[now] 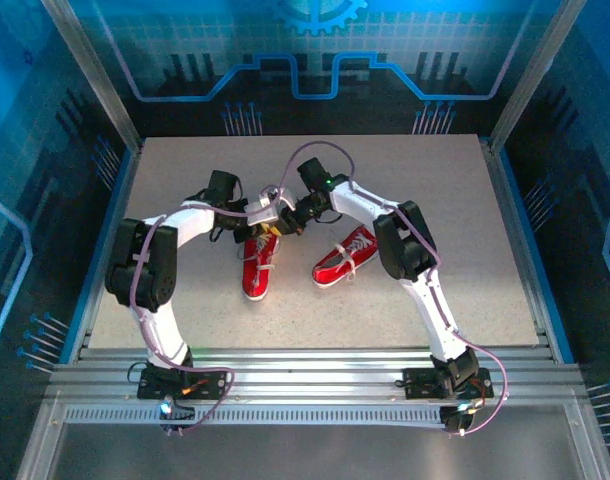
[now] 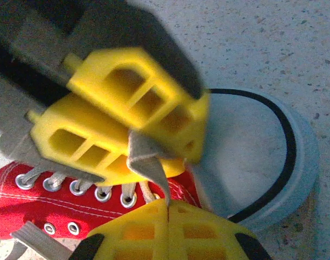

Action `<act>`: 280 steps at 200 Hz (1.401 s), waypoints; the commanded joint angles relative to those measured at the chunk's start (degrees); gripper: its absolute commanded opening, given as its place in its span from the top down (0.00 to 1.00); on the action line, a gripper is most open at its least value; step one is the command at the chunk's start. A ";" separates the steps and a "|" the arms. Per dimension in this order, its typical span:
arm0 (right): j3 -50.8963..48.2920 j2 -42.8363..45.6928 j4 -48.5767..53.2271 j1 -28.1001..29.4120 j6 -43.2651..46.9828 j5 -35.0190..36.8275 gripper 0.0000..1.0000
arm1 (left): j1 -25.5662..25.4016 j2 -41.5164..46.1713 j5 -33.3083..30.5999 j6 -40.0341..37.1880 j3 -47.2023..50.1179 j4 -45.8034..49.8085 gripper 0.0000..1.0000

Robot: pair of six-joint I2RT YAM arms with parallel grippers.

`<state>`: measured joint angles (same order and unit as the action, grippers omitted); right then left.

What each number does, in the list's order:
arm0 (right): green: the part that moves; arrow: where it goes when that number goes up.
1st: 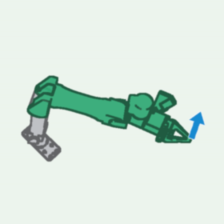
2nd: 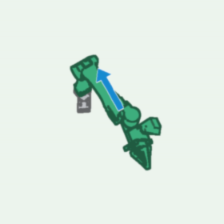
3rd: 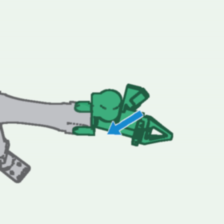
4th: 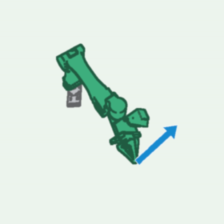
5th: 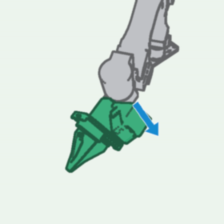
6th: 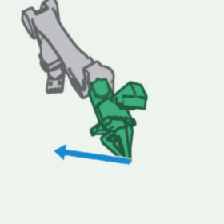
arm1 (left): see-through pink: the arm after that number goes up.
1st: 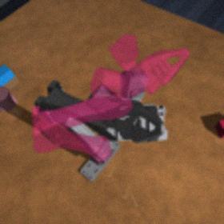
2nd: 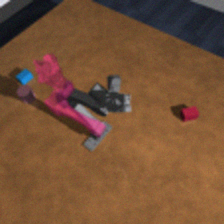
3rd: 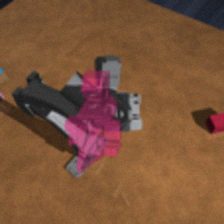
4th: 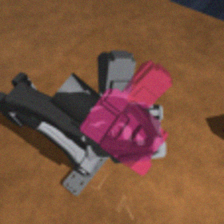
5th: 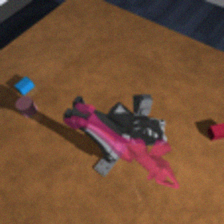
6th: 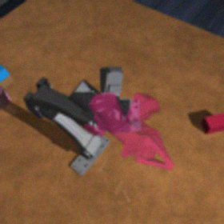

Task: Tie the shoes

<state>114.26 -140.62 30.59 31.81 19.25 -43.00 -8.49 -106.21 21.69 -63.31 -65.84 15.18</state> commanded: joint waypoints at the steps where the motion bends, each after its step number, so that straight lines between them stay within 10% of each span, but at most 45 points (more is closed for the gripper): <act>1: -0.71 3.97 -1.88 0.39 -0.40 -1.69 1.00 | -2.14 3.79 2.75 -2.07 1.45 3.77 1.00; 146: -11.50 14.34 -5.52 2.55 4.71 8.39 1.00 | -2.14 16.65 2.00 -1.91 -3.69 35.49 1.00; 201: -20.34 20.31 -13.47 2.29 0.74 12.49 0.66 | -2.14 15.63 2.27 -1.46 -6.12 39.25 1.00; 280: -41.13 33.14 -31.58 4.83 1.98 10.38 0.66 | -1.79 10.60 4.17 -0.31 -11.08 42.14 1.00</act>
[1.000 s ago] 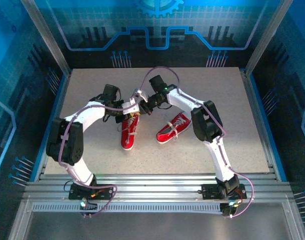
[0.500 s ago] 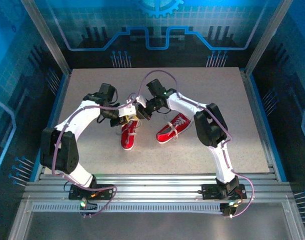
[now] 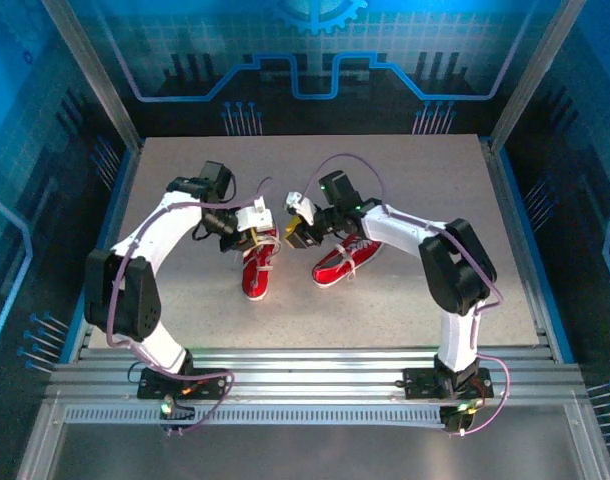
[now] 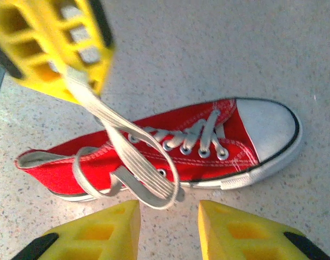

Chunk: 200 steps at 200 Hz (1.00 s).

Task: Tie the shoes

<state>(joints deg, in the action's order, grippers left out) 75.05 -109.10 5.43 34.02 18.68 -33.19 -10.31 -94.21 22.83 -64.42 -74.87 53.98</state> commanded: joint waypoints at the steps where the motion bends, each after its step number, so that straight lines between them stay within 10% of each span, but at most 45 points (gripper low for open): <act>1: -1.92 1.53 -6.45 2.63 2.66 0.71 0.66 | 0.02 -1.41 3.07 0.80 -2.13 3.38 1.00; 92: 3.73 -4.19 -4.90 4.68 5.04 2.51 0.62 | 1.77 -0.62 5.10 1.14 -2.24 2.43 1.00; 200: -9.99 0.82 -26.00 4.86 -3.74 4.58 0.62 | 3.21 0.53 7.58 1.49 -1.37 1.36 1.00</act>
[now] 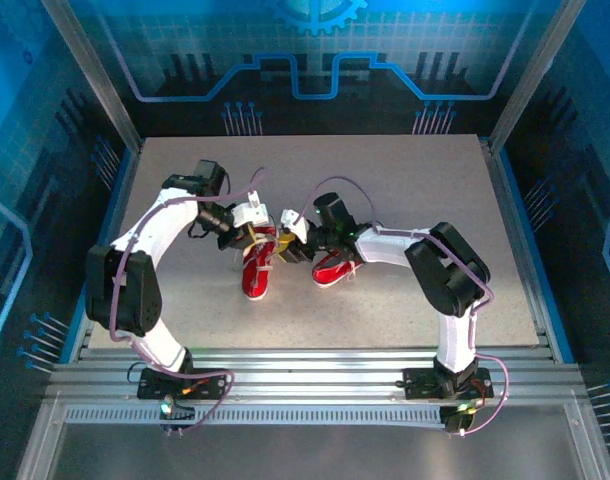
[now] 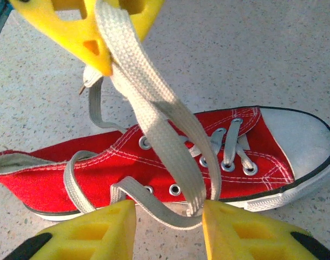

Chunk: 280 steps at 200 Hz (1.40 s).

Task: Tie the shoes

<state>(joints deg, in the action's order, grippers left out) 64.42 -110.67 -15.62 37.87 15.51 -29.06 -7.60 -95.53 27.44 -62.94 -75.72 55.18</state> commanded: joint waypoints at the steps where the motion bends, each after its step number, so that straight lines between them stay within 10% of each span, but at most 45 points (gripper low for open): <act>1: 0.67 2.35 -4.86 1.04 -0.53 0.47 0.62 | 0.49 1.84 2.97 0.01 -0.54 0.22 1.00; 111: 3.96 1.05 -0.90 3.47 1.94 3.29 1.00 | 0.65 2.36 3.07 1.14 -0.16 -1.19 1.00; 280: 11.16 -3.61 10.41 -2.02 -20.75 -6.65 1.00 | -5.24 4.68 -12.60 9.53 16.80 -32.24 0.93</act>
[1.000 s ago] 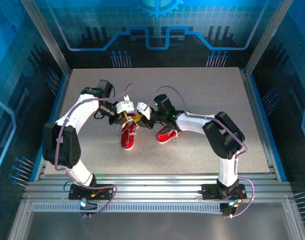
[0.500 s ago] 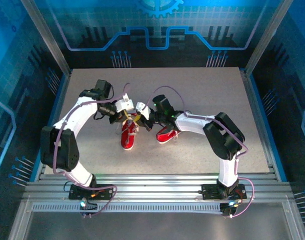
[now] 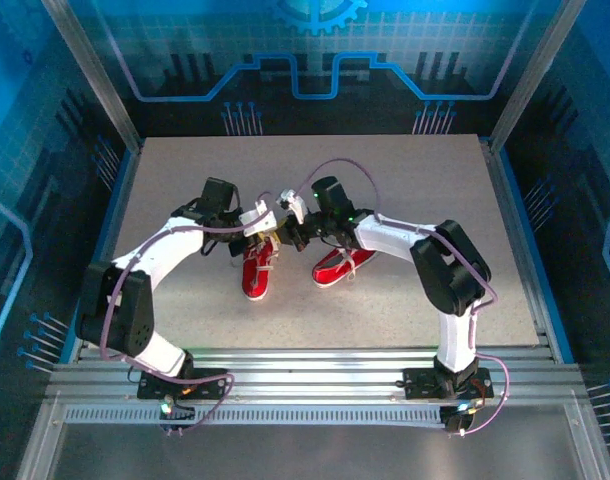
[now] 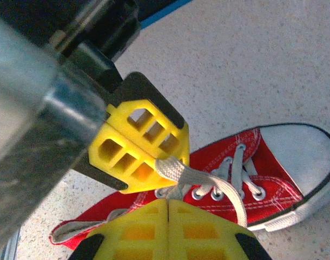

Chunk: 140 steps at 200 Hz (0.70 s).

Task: Tie the shoes

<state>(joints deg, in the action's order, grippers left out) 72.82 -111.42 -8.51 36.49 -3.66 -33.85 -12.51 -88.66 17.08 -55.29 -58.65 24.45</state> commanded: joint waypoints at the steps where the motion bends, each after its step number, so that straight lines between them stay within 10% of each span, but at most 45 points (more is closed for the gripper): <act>1: 2.81 -2.94 3.36 -0.64 -1.55 -1.85 1.00 | -0.32 -2.25 -2.15 1.95 -0.30 -1.51 0.92; 57: 8.13 -6.30 10.41 -0.70 2.13 0.87 1.00 | 1.81 -0.71 3.45 4.27 -3.29 0.43 0.52; 108: 11.35 -7.94 14.43 -0.73 3.11 1.63 1.00 | 8.72 1.87 7.79 10.35 -6.59 1.56 0.42; 140: 12.60 -8.55 16.93 -0.73 3.59 2.44 1.00 | 11.22 -2.14 2.50 28.86 -12.97 9.01 0.43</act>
<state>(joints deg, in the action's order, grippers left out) 83.31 -118.43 4.43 36.18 -1.32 -32.01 -2.57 -88.44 21.19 -41.58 -66.30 26.28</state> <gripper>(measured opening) 0.055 0.578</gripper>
